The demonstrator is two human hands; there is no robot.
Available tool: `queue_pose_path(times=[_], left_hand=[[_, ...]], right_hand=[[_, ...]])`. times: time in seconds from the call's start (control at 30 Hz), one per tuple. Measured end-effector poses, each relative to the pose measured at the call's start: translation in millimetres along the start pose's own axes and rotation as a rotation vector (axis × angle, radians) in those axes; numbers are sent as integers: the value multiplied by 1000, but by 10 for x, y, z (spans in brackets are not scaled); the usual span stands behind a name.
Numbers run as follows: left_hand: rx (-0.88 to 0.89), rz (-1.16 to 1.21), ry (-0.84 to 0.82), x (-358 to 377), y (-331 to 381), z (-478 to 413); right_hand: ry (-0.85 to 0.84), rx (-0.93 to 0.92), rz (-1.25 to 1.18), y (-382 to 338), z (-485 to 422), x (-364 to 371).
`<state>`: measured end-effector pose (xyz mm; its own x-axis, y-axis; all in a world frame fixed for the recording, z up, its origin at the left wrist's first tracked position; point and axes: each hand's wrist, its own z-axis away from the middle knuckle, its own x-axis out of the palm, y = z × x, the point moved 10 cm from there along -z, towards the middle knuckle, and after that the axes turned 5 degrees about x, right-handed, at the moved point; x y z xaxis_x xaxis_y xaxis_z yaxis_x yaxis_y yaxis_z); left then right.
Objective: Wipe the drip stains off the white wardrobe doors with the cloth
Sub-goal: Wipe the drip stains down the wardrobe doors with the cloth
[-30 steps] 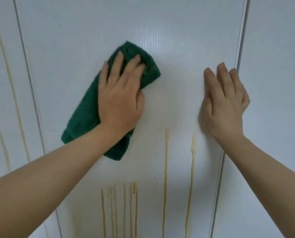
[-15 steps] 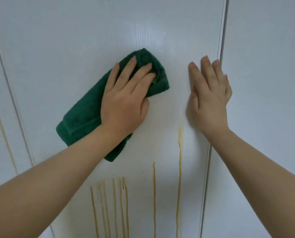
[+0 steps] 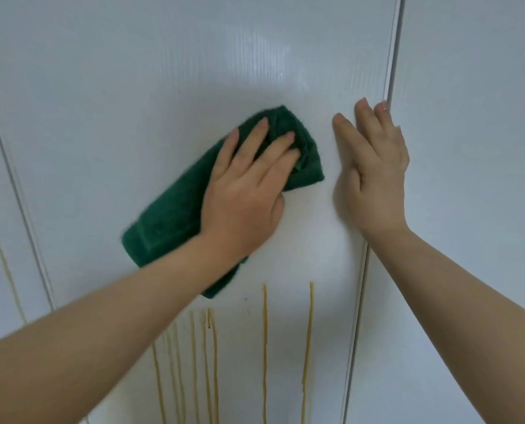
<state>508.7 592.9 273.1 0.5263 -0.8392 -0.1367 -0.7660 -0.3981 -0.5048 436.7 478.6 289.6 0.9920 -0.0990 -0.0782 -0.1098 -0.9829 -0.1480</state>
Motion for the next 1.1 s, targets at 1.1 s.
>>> queue_pose_path(times=[1.1], left_hand=[[442,156,-290,323,871,1223]], right_hand=[[111,80,184,-86,84,18]])
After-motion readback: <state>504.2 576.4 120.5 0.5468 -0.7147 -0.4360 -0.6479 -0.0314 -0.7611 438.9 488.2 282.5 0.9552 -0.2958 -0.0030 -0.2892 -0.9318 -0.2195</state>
